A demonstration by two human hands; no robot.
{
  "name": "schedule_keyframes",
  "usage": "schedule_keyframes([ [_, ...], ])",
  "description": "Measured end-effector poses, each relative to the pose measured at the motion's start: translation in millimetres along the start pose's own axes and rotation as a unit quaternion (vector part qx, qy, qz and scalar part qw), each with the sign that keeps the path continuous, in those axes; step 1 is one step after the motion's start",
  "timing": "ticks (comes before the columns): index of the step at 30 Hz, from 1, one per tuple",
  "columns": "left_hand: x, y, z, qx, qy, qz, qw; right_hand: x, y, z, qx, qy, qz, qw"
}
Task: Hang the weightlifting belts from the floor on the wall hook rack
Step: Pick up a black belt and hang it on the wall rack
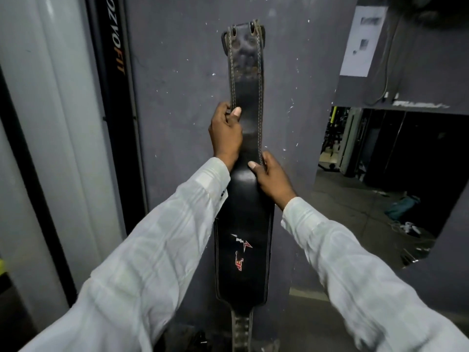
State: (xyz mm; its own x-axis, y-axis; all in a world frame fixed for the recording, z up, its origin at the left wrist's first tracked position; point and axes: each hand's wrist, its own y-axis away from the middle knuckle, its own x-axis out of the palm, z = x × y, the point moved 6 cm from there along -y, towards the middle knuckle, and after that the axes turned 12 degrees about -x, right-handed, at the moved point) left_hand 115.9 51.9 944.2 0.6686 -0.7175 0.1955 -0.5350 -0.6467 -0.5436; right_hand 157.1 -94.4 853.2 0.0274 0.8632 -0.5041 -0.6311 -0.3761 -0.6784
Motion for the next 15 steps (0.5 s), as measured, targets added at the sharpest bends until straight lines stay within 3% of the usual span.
schedule_keyframes([
  [2, 3.8, -6.9, -7.1, -0.004, 0.012, 0.004, 1.0, -9.2, 0.9, 9.0, -0.008, 0.002, -0.045, 0.999],
  [4, 5.2, -14.1, -12.3, -0.01, 0.029, 0.006, 1.0, -19.3, 6.9, 12.0, 0.006, -0.068, -0.066, 0.995],
  [7, 5.2, -19.4, -19.2, -0.019, 0.046, 0.001, 0.999, -17.4, 17.8, 0.0, 0.052, -0.192, -0.001, 0.98],
  [12, 11.6, -16.9, -28.1, -0.01, 0.027, 0.001, 1.0, -24.4, 20.1, 5.1, 0.004, -0.184, -0.052, 0.982],
  [15, 11.0, -18.2, -32.9, -0.005, 0.009, -0.004, 1.0, -28.1, 21.6, 8.4, 0.025, -0.252, -0.003, 0.968],
])
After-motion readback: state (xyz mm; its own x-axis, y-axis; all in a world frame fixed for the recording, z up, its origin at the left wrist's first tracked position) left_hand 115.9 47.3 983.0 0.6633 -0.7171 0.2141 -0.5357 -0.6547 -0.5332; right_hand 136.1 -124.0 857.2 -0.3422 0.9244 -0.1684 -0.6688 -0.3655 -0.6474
